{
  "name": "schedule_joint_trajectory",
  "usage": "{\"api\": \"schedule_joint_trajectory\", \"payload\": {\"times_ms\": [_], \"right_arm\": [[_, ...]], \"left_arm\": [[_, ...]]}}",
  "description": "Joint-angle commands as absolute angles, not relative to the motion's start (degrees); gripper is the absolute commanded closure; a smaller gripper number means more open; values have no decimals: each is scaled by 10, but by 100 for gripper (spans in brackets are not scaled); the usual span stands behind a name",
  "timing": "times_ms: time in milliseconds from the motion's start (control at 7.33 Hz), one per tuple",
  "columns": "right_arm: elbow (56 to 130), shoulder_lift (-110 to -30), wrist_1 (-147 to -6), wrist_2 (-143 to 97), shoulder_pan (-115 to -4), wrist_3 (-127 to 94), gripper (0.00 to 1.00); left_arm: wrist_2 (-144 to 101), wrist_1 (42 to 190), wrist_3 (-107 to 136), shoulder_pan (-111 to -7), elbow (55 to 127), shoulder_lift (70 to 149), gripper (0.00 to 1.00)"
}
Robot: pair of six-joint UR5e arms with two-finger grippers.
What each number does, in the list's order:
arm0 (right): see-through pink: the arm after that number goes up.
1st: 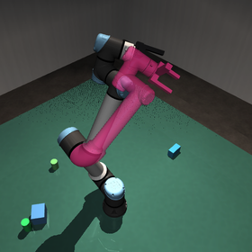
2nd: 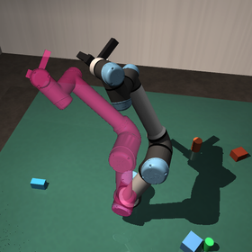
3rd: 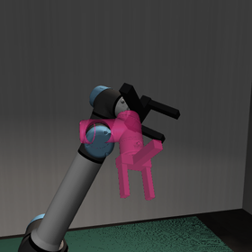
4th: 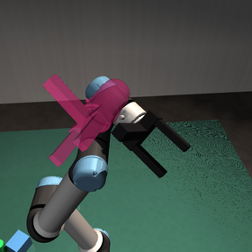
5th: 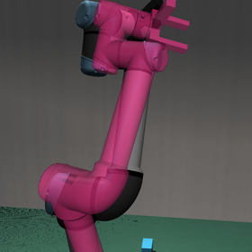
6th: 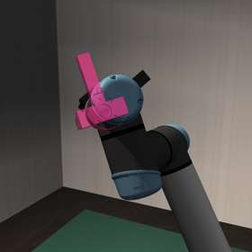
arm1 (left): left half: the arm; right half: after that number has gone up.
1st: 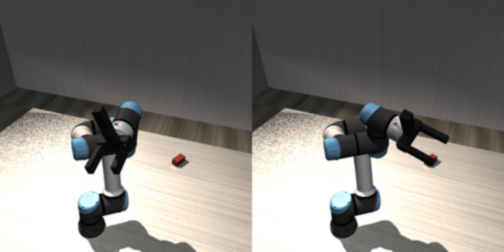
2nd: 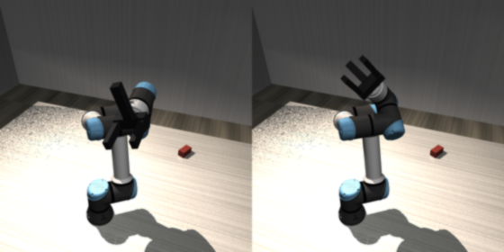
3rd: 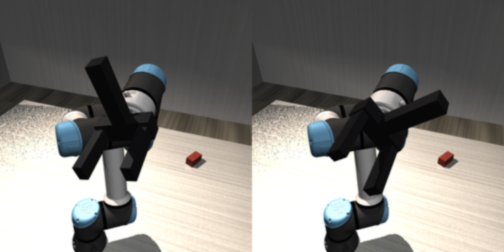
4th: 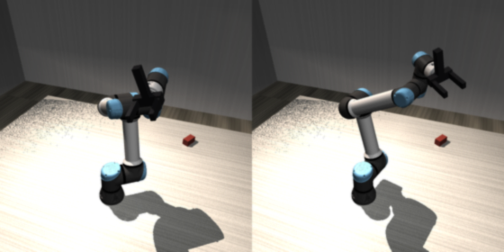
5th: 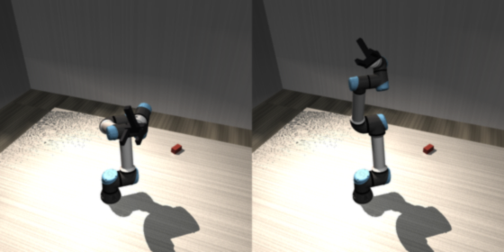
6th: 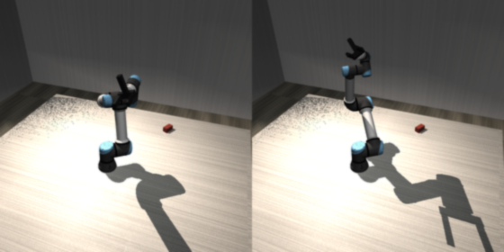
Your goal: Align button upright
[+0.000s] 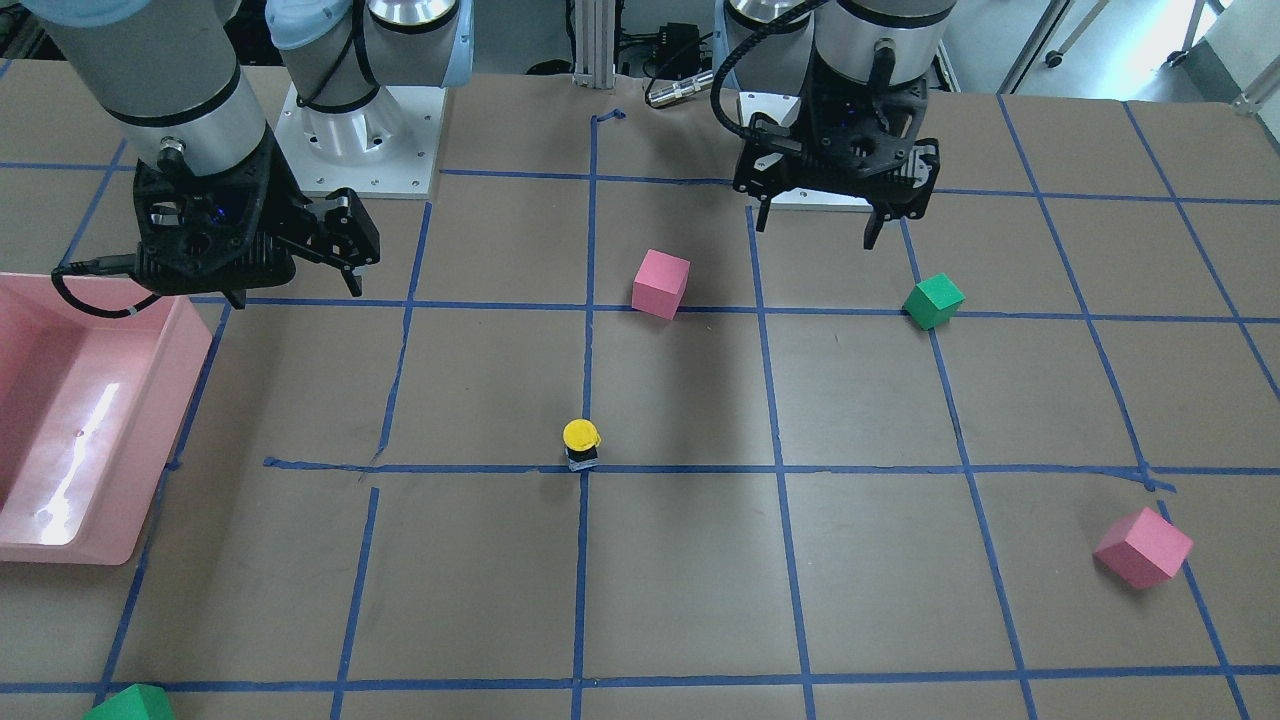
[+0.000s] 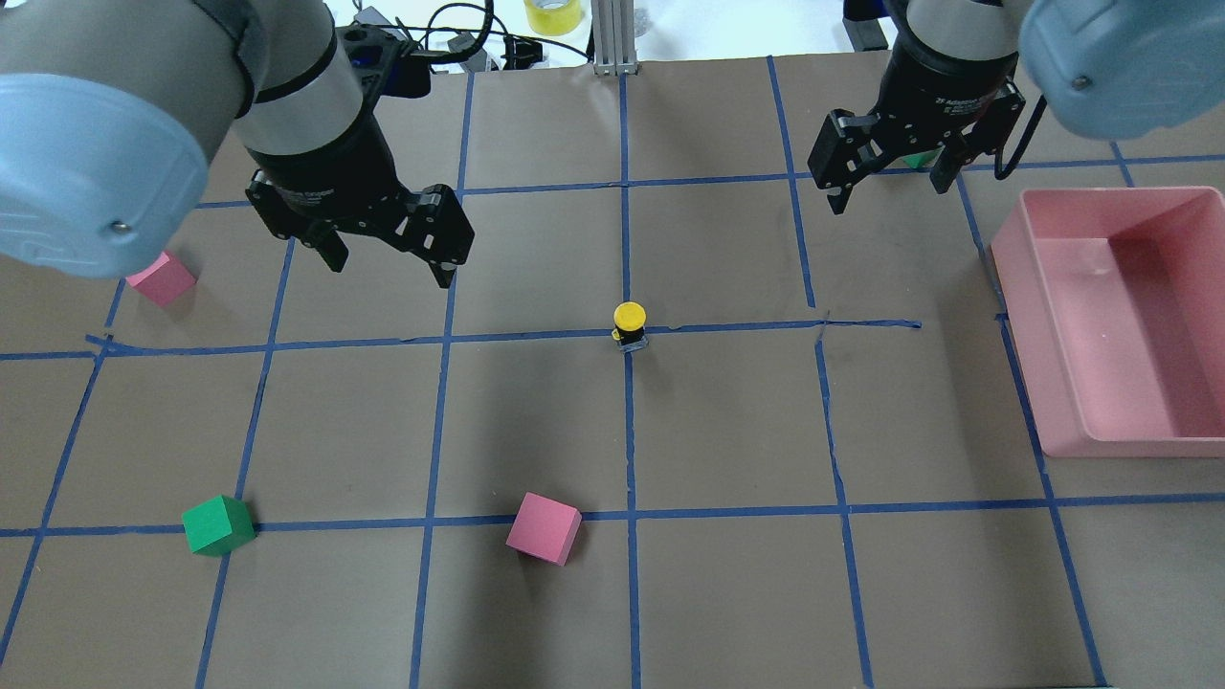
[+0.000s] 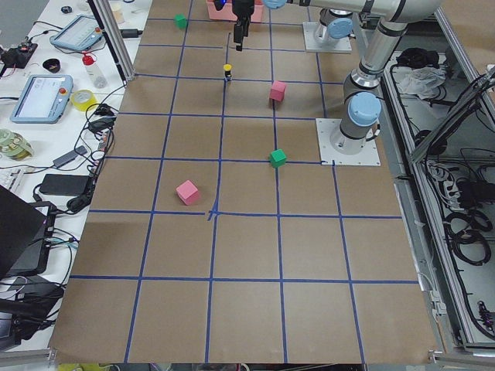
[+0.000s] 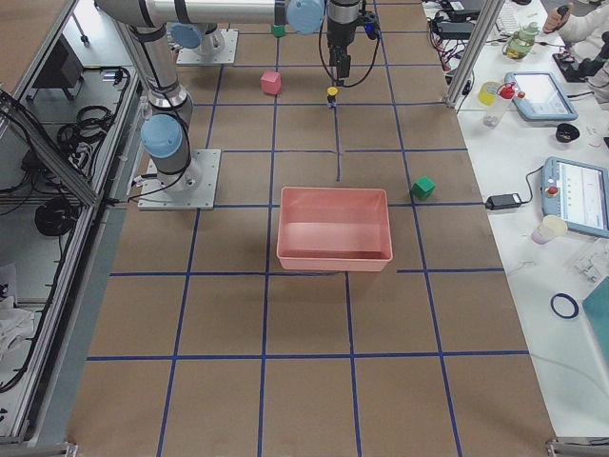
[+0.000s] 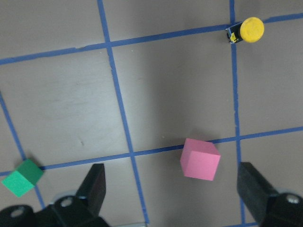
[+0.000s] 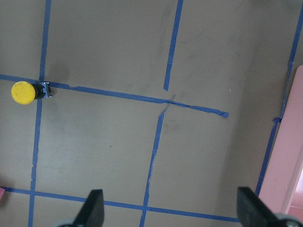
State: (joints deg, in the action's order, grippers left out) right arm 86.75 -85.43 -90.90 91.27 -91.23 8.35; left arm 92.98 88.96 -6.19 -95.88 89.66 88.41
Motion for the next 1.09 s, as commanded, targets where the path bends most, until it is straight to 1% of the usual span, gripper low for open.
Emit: {"api": "schedule_joint_trajectory", "payload": {"times_ms": [0,545,955], "right_arm": [[867,-854,-910,913,-912,83,0],[867,-860,-889,912,-910,83,0],[867,-860,-888,911,-910,82,0]], "left_arm": [[931,846,-83,-913,903,882,0],[910,842,-77,-911,904,882,0],[907,843,-18,-911,904,883,0]]}}
